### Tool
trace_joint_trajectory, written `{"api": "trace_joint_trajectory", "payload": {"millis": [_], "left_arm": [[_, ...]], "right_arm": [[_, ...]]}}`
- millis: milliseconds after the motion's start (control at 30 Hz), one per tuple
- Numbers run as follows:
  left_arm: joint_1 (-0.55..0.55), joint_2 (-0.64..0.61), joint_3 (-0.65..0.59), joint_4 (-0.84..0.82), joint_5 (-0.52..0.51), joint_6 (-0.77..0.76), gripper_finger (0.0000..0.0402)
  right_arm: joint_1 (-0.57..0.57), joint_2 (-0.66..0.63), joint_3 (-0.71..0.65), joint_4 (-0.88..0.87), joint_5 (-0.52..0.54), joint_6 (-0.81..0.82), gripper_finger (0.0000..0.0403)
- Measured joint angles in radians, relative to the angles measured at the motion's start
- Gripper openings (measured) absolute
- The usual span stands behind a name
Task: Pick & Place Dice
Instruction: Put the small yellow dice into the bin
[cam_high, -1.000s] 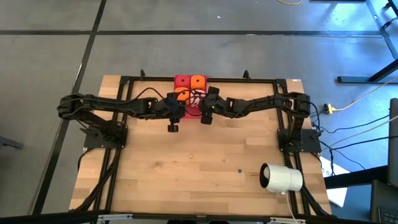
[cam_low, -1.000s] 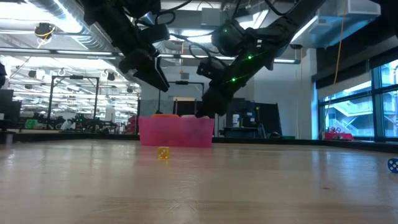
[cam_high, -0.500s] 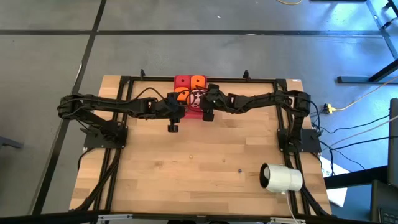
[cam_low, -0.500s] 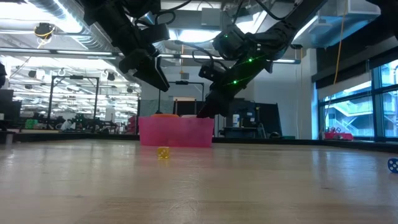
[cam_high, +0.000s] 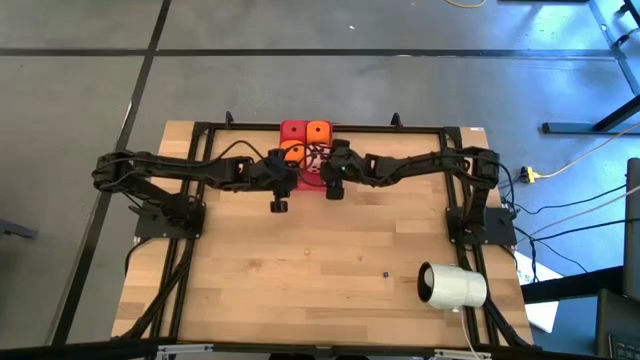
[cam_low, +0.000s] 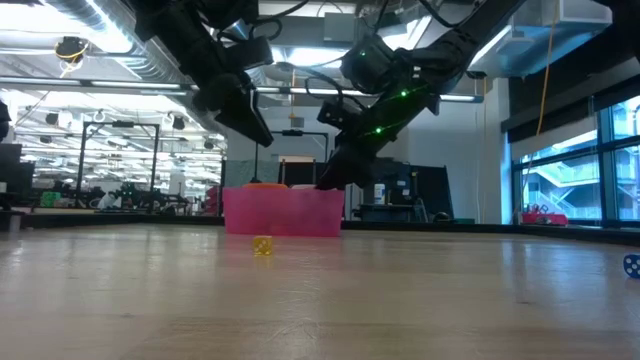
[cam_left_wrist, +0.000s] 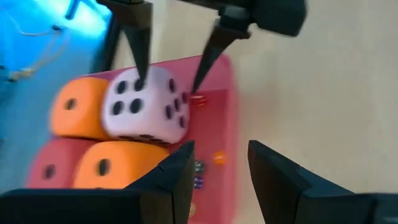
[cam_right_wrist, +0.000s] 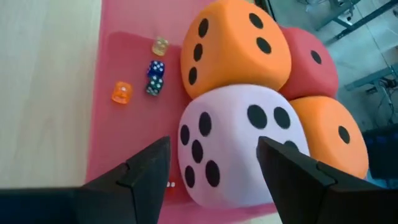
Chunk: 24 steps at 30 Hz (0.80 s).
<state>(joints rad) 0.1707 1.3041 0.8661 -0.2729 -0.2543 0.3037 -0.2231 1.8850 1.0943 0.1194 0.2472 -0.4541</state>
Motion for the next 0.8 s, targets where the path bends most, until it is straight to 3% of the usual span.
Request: {"api": "trace_joint_trajectory", "payload": {"millis": [100, 200, 367, 567, 800], "left_arm": [[0.0, 0.0, 0.0, 0.0, 0.113, -0.041, 0.0143], [-0.002, 0.002, -0.001, 0.005, 0.292, -0.05, 0.0143], [-0.034, 0.004, -0.085, 0.141, 0.511, -0.118, 0.0143], [-0.144, 0.004, -0.232, 0.411, 0.516, -0.23, 0.0143], [-0.281, 0.084, -0.304, 0.613, 0.397, -0.283, 0.0143]], "right_arm": [[0.022, -0.019, -0.002, -0.022, 0.05, 0.0, 0.0241], [0.05, -0.063, -0.002, -0.047, 0.102, -0.011, 0.0241], [0.094, -0.155, -0.001, -0.177, 0.238, -0.033, 0.0241], [0.107, -0.238, -0.001, -0.351, 0.302, 0.072, 0.0241], [0.102, -0.243, -0.001, -0.374, 0.219, 0.162, 0.0241]]}}
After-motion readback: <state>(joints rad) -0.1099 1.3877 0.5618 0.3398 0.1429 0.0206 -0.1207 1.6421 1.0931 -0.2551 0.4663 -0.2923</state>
